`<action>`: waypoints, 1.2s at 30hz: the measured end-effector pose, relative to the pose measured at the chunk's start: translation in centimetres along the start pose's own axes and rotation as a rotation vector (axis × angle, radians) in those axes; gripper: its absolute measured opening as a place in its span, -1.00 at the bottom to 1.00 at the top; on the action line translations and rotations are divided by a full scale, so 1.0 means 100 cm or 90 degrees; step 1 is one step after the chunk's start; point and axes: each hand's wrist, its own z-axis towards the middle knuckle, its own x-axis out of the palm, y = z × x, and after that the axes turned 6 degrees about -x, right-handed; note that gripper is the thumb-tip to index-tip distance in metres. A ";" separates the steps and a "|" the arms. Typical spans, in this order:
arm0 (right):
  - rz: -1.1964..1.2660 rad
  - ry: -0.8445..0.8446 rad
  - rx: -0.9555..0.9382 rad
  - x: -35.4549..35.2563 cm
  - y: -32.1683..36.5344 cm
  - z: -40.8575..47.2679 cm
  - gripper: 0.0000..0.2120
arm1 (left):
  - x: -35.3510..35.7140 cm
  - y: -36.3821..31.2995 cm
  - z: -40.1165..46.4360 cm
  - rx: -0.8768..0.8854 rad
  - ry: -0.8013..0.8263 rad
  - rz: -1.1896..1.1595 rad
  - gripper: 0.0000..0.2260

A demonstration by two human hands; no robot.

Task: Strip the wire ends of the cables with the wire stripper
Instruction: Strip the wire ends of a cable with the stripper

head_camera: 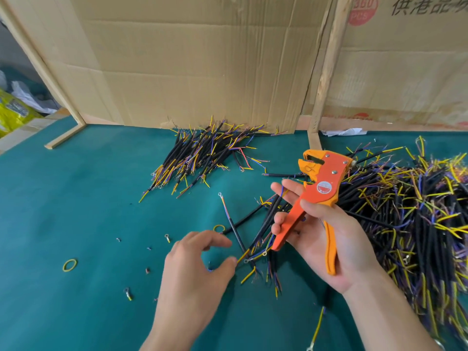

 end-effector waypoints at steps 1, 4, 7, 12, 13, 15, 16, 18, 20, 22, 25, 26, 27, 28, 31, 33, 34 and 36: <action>-0.010 0.009 0.001 0.001 -0.001 0.000 -0.41 | 0.002 -0.007 0.004 0.022 -0.011 -0.011 -0.89; -0.034 0.031 0.011 0.004 -0.003 -0.001 -0.44 | 0.018 -0.039 0.023 0.062 0.040 -0.108 -0.95; -0.062 0.049 0.019 0.006 -0.004 -0.001 -0.42 | 0.040 -0.061 0.038 0.035 0.063 -0.221 -0.89; -0.056 0.021 0.023 0.005 -0.003 0.000 -0.40 | 0.063 -0.058 0.055 0.026 0.007 -0.299 -0.85; -0.052 0.015 0.024 0.005 -0.003 0.000 -0.40 | 0.066 -0.057 0.056 0.028 -0.002 -0.317 -0.83; -0.054 0.009 0.026 0.005 -0.005 0.000 -0.40 | 0.070 -0.053 0.057 0.030 -0.019 -0.342 -0.80; -0.060 0.007 0.026 0.005 -0.005 0.001 -0.40 | 0.072 -0.051 0.057 0.029 -0.022 -0.356 -0.80; -0.066 0.002 0.025 0.005 -0.005 0.001 -0.40 | 0.077 -0.049 0.057 0.021 -0.019 -0.389 -0.80; -0.057 0.001 0.025 0.005 -0.005 0.001 -0.38 | 0.077 -0.048 0.058 0.031 -0.021 -0.397 -0.79; -0.055 0.009 0.020 0.006 -0.003 0.000 -0.37 | 0.075 -0.048 0.058 0.053 -0.033 -0.378 -0.78; -0.062 0.004 0.027 0.004 -0.002 -0.001 -0.42 | 0.074 -0.045 0.062 0.058 -0.078 -0.363 -0.78; -0.066 -0.004 0.035 0.002 -0.001 -0.001 -0.45 | 0.073 -0.044 0.064 0.053 -0.097 -0.359 -0.78; -0.068 -0.011 0.045 0.001 -0.001 -0.002 -0.47 | 0.072 -0.043 0.065 0.048 -0.115 -0.355 -0.78; -0.068 -0.013 0.057 0.001 0.000 -0.002 -0.49 | 0.071 -0.042 0.067 0.046 -0.129 -0.352 -0.79; -0.076 0.002 0.101 0.002 0.001 -0.004 -0.53 | 0.070 -0.041 0.068 0.049 -0.155 -0.339 -0.80; -0.097 0.019 0.136 0.003 0.002 -0.005 -0.55 | 0.069 -0.041 0.068 0.056 -0.159 -0.331 -0.79; -0.107 0.028 0.152 0.004 0.002 -0.006 -0.54 | 0.069 -0.041 0.068 0.059 -0.160 -0.329 -0.79; -0.126 0.041 0.177 0.006 0.002 -0.007 -0.52 | 0.069 -0.042 0.067 0.065 -0.160 -0.326 -0.79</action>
